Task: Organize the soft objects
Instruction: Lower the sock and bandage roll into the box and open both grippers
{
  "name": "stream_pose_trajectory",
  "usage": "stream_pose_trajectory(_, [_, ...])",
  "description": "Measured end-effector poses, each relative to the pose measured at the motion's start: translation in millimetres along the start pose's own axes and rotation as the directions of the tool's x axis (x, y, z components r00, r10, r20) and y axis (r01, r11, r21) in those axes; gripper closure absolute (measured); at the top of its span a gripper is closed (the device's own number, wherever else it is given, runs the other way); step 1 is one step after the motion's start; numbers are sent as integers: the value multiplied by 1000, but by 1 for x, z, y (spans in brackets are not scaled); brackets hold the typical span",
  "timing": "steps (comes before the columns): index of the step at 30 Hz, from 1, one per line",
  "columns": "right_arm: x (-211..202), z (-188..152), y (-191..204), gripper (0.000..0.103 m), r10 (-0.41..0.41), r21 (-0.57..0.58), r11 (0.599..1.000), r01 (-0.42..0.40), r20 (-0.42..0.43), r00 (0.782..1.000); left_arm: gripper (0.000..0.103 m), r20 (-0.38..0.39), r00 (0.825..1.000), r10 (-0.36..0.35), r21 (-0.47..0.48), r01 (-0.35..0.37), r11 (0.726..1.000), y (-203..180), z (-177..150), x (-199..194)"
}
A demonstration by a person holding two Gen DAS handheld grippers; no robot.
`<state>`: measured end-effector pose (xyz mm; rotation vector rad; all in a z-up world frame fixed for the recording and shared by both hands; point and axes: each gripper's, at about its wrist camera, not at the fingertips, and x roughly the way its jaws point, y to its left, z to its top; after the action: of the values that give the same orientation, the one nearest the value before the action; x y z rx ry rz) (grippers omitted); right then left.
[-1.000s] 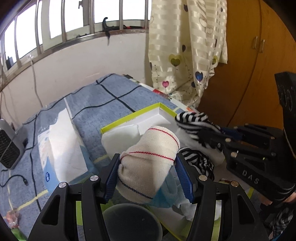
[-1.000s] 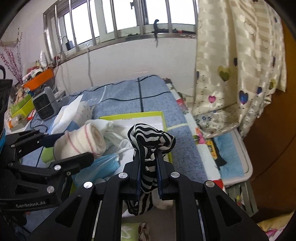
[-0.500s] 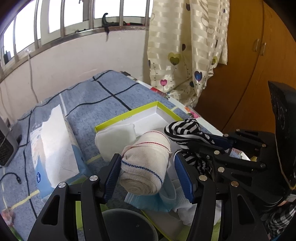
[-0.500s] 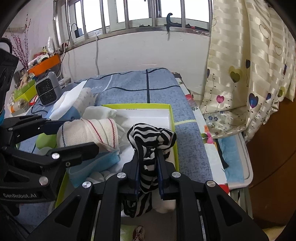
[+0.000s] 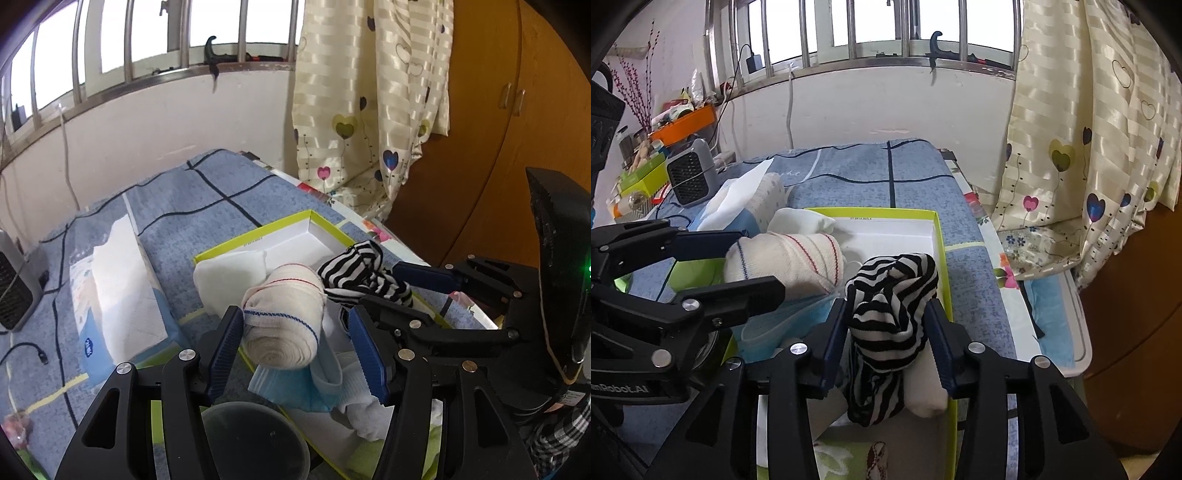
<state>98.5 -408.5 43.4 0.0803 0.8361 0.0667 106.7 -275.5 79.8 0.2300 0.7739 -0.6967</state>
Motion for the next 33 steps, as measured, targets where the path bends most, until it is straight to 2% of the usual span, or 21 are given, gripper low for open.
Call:
stream_pose_trajectory(4, [-5,-1,3,51,-8,3,1000,8,5,1000,44,2,1000,6,-5,-6,1000,1,-2,-5])
stream_pose_trajectory(15, [-22,-5,15,49,-16,9,1000,15,31,999,42,40,999,11,-11,-10,1000,-1,-13,-30])
stream_pose_trajectory(17, [-26,-6,17,42,-17,11,1000,17,37,999,41,51,999,11,-13,-10,1000,-1,-15,-36])
stream_pose_trajectory(19, [-28,-6,19,40,-25,10,1000,25,43,999,41,54,998,12,-12,-11,1000,-1,-18,-40])
stream_pose_trajectory(33, [-48,-9,42,40,-45,25,999,44,71,996,40,84,995,46,-42,-42,998,13,-37,-70])
